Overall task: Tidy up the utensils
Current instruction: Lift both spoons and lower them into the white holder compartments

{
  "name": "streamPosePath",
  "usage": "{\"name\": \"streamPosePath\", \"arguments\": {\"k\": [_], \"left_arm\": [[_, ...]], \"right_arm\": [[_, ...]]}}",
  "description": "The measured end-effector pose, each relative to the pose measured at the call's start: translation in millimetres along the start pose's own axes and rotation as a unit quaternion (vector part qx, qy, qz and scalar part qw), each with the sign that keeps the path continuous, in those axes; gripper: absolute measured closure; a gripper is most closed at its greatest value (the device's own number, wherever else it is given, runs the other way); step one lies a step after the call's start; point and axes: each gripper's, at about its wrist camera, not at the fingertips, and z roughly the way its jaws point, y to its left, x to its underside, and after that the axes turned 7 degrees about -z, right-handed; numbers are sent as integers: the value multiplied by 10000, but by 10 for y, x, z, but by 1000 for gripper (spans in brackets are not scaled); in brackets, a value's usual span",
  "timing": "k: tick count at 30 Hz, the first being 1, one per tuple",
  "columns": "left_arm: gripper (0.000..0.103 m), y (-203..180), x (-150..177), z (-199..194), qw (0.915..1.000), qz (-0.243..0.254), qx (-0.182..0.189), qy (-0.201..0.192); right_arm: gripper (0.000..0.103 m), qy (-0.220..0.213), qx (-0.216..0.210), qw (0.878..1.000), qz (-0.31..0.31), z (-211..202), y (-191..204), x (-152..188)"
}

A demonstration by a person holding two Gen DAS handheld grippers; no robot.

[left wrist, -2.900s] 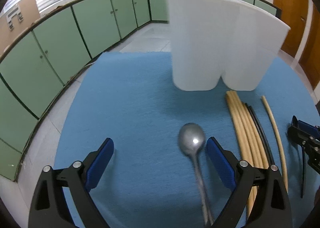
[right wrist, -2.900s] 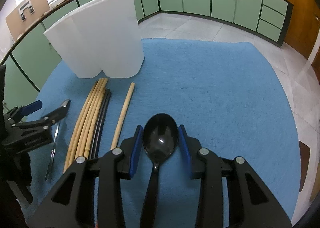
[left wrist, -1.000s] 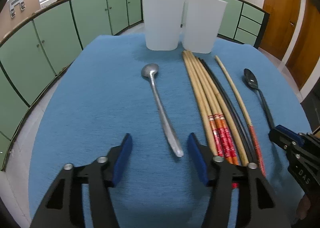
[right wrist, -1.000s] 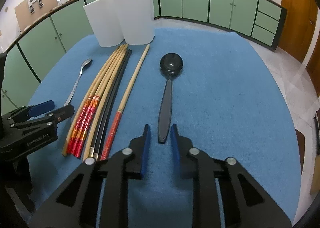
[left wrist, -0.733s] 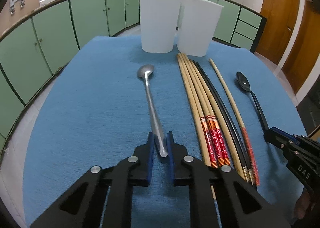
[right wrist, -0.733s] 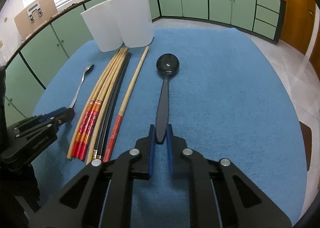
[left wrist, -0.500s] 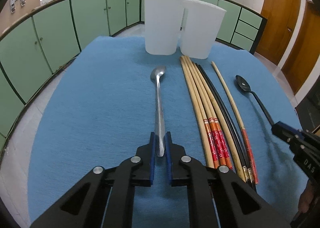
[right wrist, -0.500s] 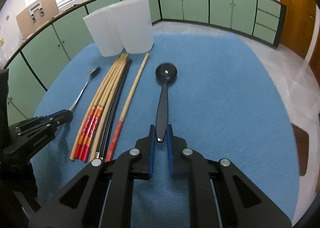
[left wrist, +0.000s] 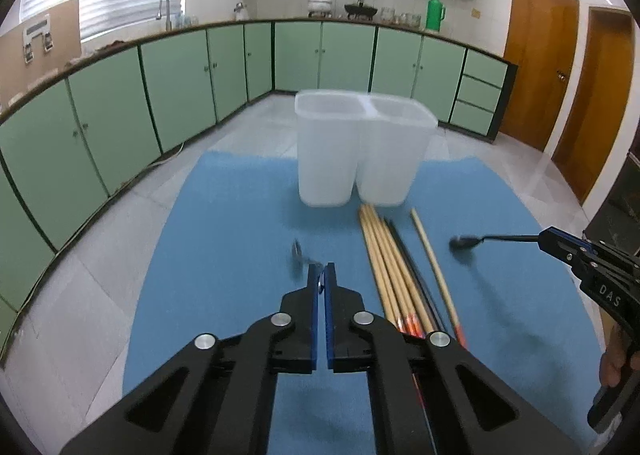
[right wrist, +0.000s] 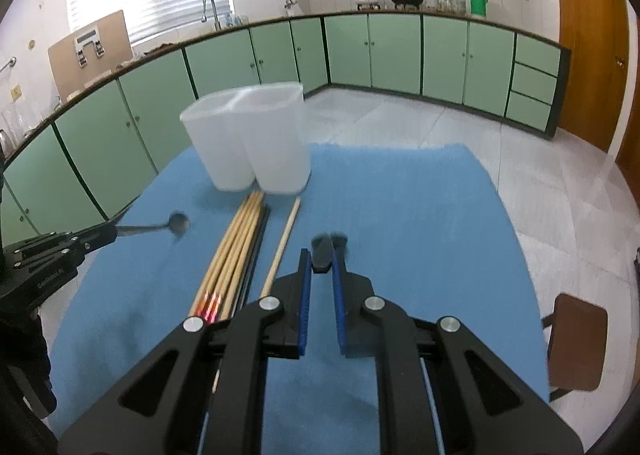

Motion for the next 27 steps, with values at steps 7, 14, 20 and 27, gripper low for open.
{"name": "streamPosePath", "arguments": {"k": [7,14,20,27], "left_arm": [[100,130,-157,71,9994,-269,195,-54],[101,204,-333,46,9990,-252,322,-173],[101,244,-554,-181,9974,-228,523,-430],[101,268,-901,-616,9919,-194,779,-981]], "right_arm": [[94,-197,-102,9996,152,-30,-95,-246],[94,-260,-286,9991,170,-24,-112,-439],[94,-401,-517,9978,103,-86,-114,-731],[94,-782,-775,9939,-83,-299,-90,-1175]]}}
